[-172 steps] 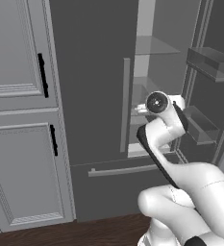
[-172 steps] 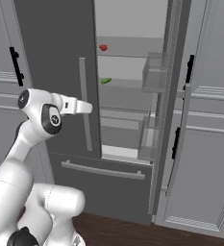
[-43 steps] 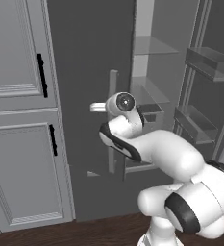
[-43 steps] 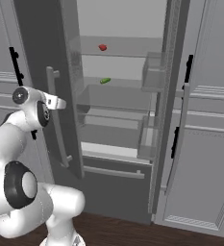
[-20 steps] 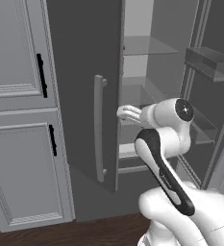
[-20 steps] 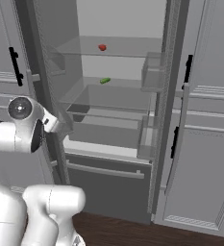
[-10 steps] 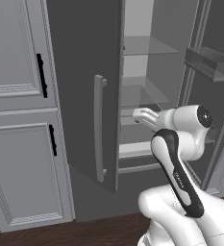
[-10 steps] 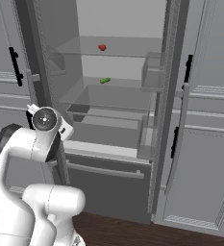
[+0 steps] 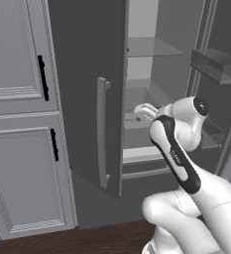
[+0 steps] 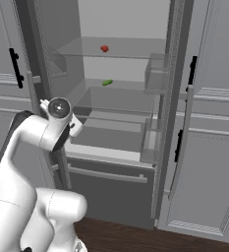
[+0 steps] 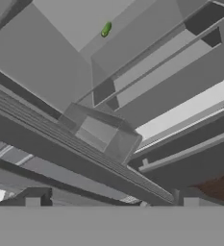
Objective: Take the strawberry from the fridge and place it on top of the pancake, located on the dining counter.
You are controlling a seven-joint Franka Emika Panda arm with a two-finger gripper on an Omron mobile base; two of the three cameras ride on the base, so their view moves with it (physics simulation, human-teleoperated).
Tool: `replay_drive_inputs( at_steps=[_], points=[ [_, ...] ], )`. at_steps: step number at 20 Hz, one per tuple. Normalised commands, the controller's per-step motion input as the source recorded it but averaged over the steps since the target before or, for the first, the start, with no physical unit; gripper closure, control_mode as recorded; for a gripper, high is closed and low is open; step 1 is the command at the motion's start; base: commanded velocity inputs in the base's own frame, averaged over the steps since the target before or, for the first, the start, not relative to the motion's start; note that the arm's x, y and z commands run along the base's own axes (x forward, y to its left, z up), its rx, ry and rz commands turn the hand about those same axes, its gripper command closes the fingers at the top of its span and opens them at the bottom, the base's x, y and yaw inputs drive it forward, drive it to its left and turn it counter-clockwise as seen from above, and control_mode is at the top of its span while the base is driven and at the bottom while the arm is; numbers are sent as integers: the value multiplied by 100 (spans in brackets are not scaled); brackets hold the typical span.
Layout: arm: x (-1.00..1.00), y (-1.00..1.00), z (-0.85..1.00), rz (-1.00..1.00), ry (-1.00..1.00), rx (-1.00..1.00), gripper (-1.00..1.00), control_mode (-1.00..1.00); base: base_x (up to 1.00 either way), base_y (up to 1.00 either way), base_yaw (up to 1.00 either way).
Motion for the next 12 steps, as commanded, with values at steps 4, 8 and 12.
replay_drive_inputs(
  at_steps=[4,8,12],
  points=[
    [56,0,0,0,6,7,-100,-100,0,0,0],
    [49,-2,-2,4,3,9,-100,-100,0,0,0],
    [38,-17,-14,9,0,13,-100,-100,0,0,0]
  ],
)
